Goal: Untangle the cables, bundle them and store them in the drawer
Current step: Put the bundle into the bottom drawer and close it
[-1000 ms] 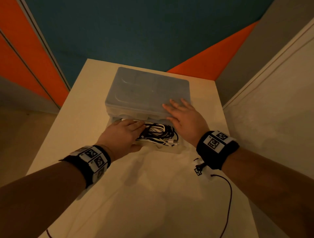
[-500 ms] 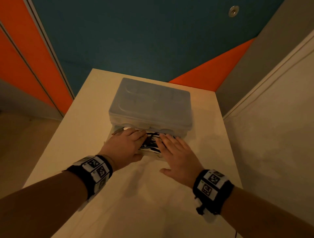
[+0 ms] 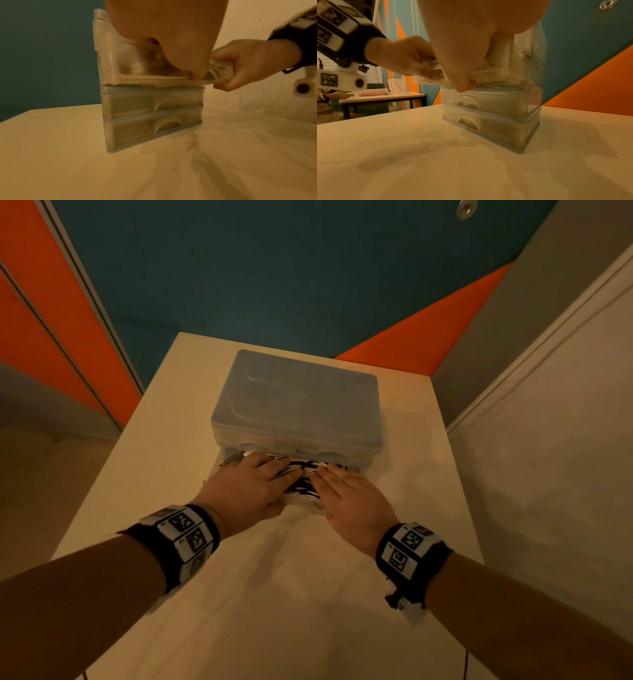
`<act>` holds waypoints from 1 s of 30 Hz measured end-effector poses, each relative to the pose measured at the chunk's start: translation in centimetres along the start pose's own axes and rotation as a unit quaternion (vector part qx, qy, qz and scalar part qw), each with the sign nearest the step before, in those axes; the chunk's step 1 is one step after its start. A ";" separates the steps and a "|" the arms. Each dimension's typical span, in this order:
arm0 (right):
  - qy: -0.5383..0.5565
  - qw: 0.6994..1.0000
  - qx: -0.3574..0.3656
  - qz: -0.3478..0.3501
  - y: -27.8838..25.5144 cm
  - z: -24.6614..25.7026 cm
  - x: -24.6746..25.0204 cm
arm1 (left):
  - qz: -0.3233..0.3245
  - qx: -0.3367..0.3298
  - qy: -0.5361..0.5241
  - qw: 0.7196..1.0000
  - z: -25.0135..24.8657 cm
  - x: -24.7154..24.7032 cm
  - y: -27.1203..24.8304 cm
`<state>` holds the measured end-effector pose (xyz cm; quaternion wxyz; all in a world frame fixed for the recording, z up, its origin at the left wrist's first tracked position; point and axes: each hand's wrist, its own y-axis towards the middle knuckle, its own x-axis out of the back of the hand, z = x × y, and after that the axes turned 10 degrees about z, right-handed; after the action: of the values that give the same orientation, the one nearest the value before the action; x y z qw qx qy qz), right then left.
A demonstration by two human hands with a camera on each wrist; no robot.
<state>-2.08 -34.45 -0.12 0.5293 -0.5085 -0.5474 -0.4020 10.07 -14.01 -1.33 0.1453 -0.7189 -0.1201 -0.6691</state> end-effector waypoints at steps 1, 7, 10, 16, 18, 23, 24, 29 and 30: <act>0.007 1.000 -0.002 0.012 0.0 0.0 0.0 | 0.001 -0.003 0.002 1.000 0.1 -0.1 0.0; 0.015 1.000 -0.001 0.019 -0.8 0.0 1.1 | -0.022 -0.013 0.027 0.999 -0.2 0.3 0.0; -0.008 0.999 -0.022 -0.045 -1.4 -0.2 3.5 | -0.023 -0.016 0.030 0.999 -0.2 0.1 0.0; 0.091 0.984 -0.140 0.057 2.1 -4.5 6.4 | -0.029 0.002 0.052 0.998 -1.1 0.6 -0.3; 0.137 0.977 -0.129 0.102 3.1 -5.3 6.3 | -0.033 0.003 0.058 0.998 -1.0 0.6 -0.2; 0.123 0.983 -0.113 0.073 4.2 -5.6 5.3 | -0.039 0.017 0.066 0.997 -1.1 0.9 -0.2; 0.116 0.985 -0.109 0.073 4.2 -5.6 5.3 | -0.039 0.023 0.067 0.997 -1.2 0.9 -0.1; 0.104 0.988 -0.084 0.074 3.9 -5.7 5.6 | -0.052 0.042 0.056 0.996 -0.9 0.6 0.3; 0.109 0.988 -0.083 0.071 3.8 -5.7 5.6 | -0.057 0.045 0.055 0.996 -0.9 0.6 0.3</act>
<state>3.07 -38.67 5.75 0.5689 -0.5416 -0.4134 -0.4606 9.45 -14.66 -0.67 0.1460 -0.6653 -0.1828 -0.7089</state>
